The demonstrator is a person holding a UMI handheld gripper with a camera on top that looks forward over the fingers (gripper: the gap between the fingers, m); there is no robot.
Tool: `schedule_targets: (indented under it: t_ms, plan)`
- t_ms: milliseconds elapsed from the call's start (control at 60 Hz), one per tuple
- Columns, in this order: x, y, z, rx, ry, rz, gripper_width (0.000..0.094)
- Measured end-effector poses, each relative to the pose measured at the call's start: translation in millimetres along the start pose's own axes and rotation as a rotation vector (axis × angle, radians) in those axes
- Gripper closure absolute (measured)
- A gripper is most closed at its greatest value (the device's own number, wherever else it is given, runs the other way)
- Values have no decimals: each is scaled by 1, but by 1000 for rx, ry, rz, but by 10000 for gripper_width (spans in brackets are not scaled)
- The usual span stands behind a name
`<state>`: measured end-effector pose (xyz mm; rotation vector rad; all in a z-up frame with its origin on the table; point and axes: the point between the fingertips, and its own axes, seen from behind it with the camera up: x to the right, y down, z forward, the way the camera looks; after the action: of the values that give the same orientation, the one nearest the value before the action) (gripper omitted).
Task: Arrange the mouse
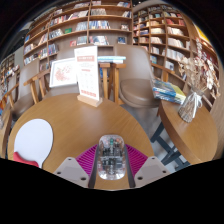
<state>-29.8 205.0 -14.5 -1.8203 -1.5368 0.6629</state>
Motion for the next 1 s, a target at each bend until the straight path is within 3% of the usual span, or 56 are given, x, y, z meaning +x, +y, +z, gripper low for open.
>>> schedule_targets:
  t_ms: [183, 350, 567, 800, 967, 1000]
  plan:
    - [-41, -69, -52, 119, -3, -22, 506]
    - [-147, -101, -77, 139, -144, -17, 516]
    - [-271, -54, -51, 57, -230, -50, 516]
    - [-297, -6, -19, 6, -187, -66, 515]
    - [-298, -5, -16, 33, -184, -64, 435]
    - [-300, -5, -18, 36, -191, -66, 381]
